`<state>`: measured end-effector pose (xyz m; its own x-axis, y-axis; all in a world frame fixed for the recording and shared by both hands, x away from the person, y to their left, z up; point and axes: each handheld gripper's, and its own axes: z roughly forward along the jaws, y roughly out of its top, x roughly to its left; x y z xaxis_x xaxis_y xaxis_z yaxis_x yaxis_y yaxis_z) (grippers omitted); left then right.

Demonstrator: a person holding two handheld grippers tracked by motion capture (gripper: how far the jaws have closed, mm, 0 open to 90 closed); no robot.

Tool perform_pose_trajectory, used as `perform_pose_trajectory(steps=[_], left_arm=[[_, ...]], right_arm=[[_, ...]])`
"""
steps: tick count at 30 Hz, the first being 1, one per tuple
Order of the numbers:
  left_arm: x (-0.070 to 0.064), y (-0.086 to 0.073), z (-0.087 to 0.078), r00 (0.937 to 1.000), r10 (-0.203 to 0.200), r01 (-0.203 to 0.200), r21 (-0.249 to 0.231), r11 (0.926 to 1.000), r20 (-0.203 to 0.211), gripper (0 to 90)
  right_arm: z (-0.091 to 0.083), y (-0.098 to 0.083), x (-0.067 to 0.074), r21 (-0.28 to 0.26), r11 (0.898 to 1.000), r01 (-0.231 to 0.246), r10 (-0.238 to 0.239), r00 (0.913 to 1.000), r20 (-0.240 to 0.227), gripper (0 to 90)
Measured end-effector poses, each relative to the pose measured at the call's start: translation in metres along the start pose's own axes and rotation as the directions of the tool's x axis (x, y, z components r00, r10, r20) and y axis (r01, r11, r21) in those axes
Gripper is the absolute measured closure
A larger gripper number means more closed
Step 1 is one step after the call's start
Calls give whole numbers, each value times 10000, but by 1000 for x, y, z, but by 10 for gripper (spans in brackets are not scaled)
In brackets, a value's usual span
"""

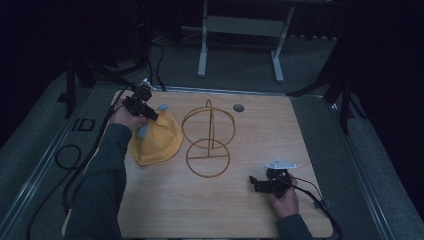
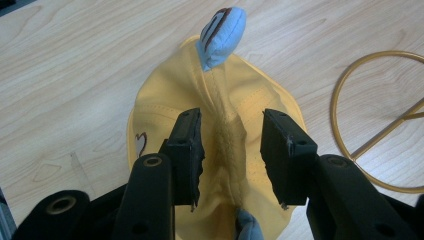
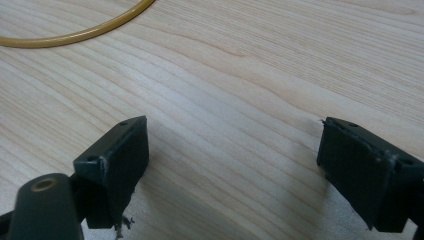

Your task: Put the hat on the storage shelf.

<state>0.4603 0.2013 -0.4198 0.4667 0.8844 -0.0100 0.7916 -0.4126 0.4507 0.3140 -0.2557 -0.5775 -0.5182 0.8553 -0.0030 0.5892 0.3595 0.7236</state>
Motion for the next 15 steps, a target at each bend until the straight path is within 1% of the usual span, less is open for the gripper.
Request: perform_pose_trajectory(steps=[8,12,15], left_arm=[[-1,1,5,10000,53,-52,222,9997,-19,615],[-2,1,11,10000,37,-34,489,9988,-71,622],[-2,2,13,9999,-11,17,549,9985,-117,626]], right_arm=[[0,0,0,-2,10000,-2,2,10000,1,131],[0,0,0,-2,10000,-1,1,10000,0,131],[0,0,0,-3,10000,-3,3,10000,1,130]])
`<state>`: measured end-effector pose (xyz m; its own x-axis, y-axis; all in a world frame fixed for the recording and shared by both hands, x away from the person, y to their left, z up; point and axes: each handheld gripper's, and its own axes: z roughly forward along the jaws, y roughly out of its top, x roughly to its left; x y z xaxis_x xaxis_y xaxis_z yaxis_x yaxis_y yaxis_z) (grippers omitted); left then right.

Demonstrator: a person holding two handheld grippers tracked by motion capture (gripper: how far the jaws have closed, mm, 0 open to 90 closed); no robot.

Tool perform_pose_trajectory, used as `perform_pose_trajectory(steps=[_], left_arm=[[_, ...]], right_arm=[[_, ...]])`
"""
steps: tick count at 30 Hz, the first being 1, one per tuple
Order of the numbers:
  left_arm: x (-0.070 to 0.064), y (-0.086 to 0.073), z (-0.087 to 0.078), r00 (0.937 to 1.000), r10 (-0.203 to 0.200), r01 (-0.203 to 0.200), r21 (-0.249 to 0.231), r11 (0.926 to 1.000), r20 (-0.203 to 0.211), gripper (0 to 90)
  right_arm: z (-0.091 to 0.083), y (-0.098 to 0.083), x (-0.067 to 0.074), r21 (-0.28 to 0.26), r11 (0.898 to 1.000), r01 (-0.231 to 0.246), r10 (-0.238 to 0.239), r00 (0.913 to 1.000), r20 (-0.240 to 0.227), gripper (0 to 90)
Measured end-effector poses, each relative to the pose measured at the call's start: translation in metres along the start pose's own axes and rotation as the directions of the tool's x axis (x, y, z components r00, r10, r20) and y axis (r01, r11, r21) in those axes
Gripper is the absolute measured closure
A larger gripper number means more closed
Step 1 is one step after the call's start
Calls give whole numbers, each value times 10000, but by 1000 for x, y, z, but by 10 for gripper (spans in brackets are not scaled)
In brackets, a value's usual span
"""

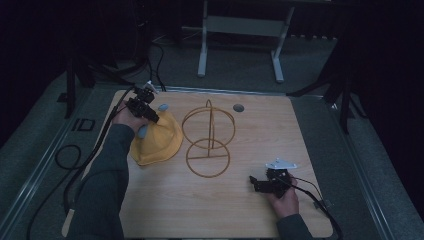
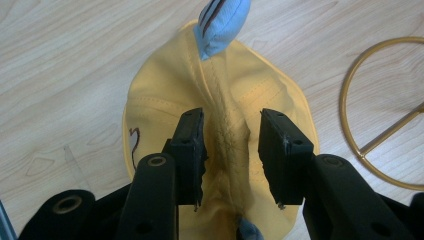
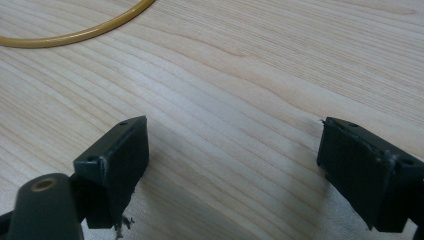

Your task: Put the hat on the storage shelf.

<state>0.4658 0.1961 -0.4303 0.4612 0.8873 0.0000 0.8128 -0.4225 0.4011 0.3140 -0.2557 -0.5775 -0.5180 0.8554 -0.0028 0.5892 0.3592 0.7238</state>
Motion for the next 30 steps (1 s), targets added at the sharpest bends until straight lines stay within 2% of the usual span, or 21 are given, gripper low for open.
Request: perform_pose_trajectory(steps=[10,15,18,30], left_arm=[[3,2,7,9999,-143,142,402,9991,29,650],[2,2,7,10000,2,-4,516,9987,47,782],[1,2,7,9999,117,-117,587,9982,-10,825],[6,-1,-8,9997,126,-134,351,9993,214,837]], right_arm=[[0,0,0,2,10000,-4,4,10000,-4,131],[0,0,0,1,10000,0,0,10000,-4,131],[0,0,0,2,10000,-2,2,10000,-3,131],[0,0,0,0,10000,-2,2,10000,0,131]])
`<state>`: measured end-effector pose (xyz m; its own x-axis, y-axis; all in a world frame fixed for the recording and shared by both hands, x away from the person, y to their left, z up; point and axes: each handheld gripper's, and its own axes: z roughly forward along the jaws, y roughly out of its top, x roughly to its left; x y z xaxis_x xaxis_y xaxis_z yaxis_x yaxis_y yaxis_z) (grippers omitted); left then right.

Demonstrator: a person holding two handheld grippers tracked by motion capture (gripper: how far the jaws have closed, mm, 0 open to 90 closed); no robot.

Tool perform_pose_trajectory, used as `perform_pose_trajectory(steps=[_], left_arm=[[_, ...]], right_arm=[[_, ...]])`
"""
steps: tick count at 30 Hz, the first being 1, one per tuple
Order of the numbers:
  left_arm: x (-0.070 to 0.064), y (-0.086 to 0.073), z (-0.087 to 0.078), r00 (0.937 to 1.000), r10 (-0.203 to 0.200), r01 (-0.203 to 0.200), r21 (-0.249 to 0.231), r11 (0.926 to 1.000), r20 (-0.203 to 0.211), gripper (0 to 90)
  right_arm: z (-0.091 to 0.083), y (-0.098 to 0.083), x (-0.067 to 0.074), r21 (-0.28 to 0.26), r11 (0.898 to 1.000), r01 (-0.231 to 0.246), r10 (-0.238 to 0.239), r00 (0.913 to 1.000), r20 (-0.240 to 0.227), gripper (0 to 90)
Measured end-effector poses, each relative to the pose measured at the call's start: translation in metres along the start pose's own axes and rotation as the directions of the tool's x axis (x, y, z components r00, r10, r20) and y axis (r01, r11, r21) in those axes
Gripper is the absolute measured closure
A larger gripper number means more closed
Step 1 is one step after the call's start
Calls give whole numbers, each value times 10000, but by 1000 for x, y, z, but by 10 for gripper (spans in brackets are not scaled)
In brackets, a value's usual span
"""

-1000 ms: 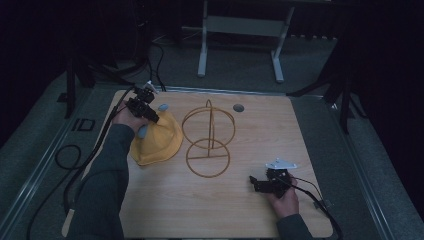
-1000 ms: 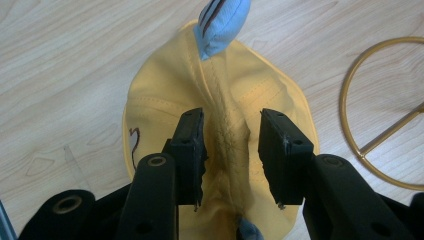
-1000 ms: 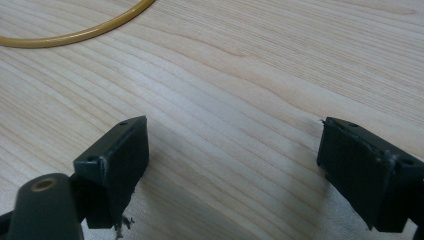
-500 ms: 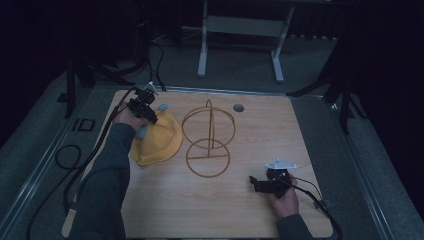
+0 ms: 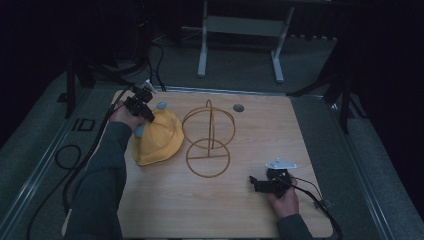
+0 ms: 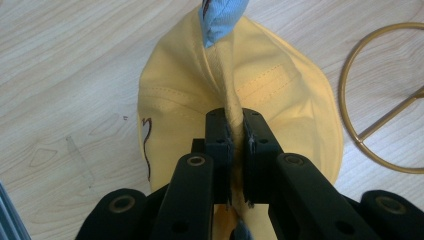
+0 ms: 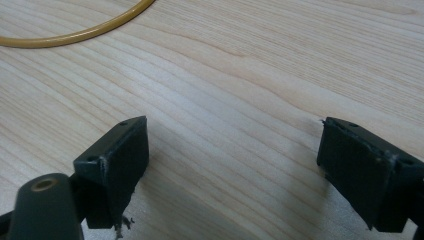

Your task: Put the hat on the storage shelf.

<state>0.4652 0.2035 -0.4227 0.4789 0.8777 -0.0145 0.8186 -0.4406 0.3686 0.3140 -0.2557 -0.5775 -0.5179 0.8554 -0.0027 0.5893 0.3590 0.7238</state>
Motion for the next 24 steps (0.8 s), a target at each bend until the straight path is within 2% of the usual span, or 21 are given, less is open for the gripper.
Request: perform_pose_trajectory(steps=[24], left_arm=[[6,-9,-32,9999,161,-164,-631,9979,-61,833]], right_arm=[[0,0,0,-1,10000,-1,1,10000,-1,130]])
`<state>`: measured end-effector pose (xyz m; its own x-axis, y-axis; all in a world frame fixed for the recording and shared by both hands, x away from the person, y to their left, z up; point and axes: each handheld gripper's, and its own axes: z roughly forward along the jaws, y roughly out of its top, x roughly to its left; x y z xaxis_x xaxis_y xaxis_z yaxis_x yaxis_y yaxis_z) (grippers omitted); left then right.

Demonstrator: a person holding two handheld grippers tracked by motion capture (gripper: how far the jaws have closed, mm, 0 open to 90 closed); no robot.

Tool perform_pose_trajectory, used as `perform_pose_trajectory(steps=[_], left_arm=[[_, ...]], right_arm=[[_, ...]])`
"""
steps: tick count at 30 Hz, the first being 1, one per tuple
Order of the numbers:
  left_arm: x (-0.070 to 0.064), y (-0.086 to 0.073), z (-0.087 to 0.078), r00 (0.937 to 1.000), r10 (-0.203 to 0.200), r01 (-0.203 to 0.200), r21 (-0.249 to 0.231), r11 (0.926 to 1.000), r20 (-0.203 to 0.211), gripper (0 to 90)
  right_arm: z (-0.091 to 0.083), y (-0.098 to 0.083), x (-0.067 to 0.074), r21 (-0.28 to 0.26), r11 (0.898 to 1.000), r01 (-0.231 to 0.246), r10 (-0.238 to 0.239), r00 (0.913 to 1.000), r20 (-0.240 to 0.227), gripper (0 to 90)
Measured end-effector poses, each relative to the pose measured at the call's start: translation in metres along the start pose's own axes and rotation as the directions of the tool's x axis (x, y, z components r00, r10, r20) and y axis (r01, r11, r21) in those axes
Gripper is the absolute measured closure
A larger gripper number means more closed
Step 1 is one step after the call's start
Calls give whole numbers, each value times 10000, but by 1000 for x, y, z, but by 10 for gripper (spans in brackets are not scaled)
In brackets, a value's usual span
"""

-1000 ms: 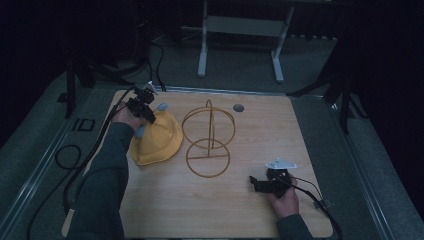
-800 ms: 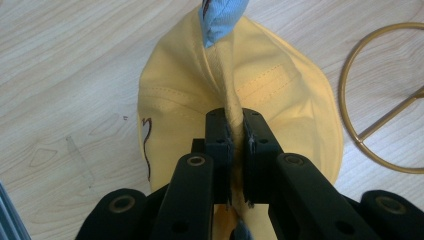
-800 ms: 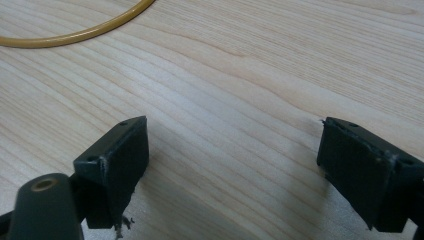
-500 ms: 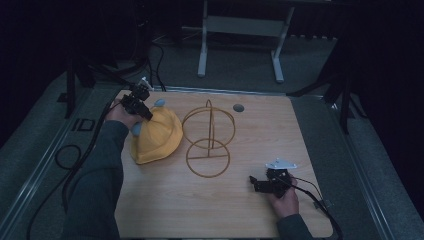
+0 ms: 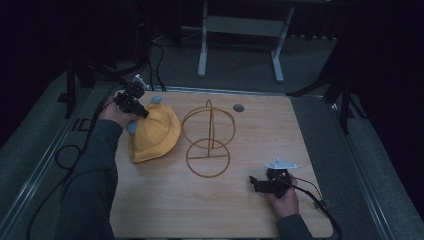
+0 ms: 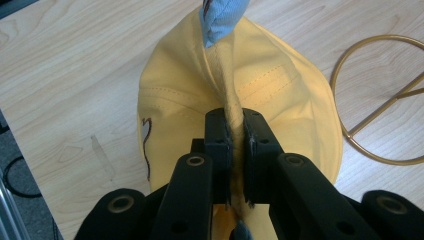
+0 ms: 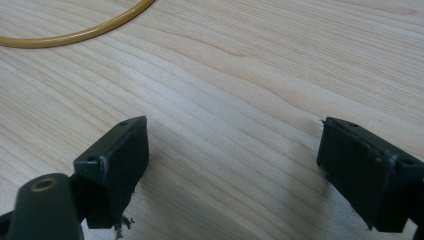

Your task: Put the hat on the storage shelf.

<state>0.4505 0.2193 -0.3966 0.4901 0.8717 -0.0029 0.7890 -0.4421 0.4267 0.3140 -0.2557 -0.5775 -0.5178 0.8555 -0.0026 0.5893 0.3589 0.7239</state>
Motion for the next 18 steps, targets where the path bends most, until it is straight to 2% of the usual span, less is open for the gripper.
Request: perform_pose_trajectory(steps=[18], left_arm=[[-9,4,-17,9985,553,-552,-224,9982,33,833]], right_arm=[[0,0,0,-12,10000,4,-4,10000,3,130]])
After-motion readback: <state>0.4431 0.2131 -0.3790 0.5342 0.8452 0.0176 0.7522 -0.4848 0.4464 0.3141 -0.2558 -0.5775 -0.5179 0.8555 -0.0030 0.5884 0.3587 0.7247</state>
